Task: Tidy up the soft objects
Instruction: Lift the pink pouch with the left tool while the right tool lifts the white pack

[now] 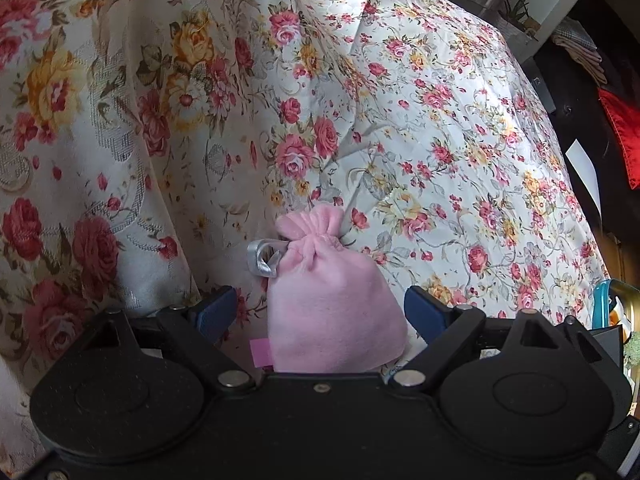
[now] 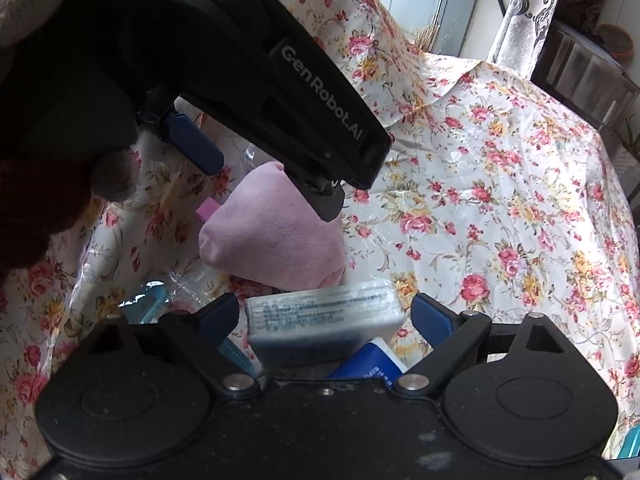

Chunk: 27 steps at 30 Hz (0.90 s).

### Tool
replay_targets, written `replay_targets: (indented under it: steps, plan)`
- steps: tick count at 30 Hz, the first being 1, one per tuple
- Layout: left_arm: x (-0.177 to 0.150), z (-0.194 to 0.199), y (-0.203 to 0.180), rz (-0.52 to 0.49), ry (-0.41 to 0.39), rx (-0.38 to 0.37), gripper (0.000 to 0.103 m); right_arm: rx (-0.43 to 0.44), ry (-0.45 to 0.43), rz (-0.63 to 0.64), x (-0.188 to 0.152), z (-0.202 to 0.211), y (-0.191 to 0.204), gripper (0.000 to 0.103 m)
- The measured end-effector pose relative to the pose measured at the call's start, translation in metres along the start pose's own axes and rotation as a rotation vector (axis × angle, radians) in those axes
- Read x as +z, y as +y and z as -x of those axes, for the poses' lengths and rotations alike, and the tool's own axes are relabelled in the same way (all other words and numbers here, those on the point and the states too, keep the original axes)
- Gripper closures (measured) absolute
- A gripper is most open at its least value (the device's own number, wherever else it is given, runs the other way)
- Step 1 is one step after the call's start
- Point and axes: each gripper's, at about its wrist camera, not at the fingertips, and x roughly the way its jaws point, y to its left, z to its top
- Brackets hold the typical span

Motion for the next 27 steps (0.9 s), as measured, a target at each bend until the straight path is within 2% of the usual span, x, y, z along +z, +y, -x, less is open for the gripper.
replay_targets:
  steps: [8, 10, 14, 21, 23, 26, 27]
  plan:
    - [-0.001, -0.002, -0.001, -0.005, 0.002, -0.009, 0.014, 0.032, -0.011, -0.088, -0.003, 0.004, -0.016, 0.011]
    - [-0.001, -0.004, -0.004, -0.016, 0.006, -0.019, 0.009, 0.024, -0.007, -0.082, -0.005, 0.004, -0.017, 0.011]
    - [-0.003, -0.009, -0.011, -0.058, 0.025, -0.047, 0.009, 0.017, -0.003, -0.061, -0.007, 0.004, -0.015, 0.011]
    - [-0.003, -0.015, -0.007, -0.037, 0.039, -0.014, 0.009, 0.016, -0.003, -0.035, -0.006, 0.004, -0.009, 0.011]
    - [-0.002, -0.017, -0.003, -0.018, 0.046, -0.008, 0.013, 0.018, -0.002, -0.031, -0.004, 0.004, -0.008, 0.013]
    - [-0.002, -0.023, 0.001, -0.006, 0.081, -0.023, 0.025, 0.022, 0.007, -0.025, -0.002, 0.002, -0.007, 0.016]
    - [-0.002, -0.026, 0.001, -0.005, 0.095, -0.030, 0.025, 0.022, 0.010, -0.024, -0.002, 0.001, -0.007, 0.016]
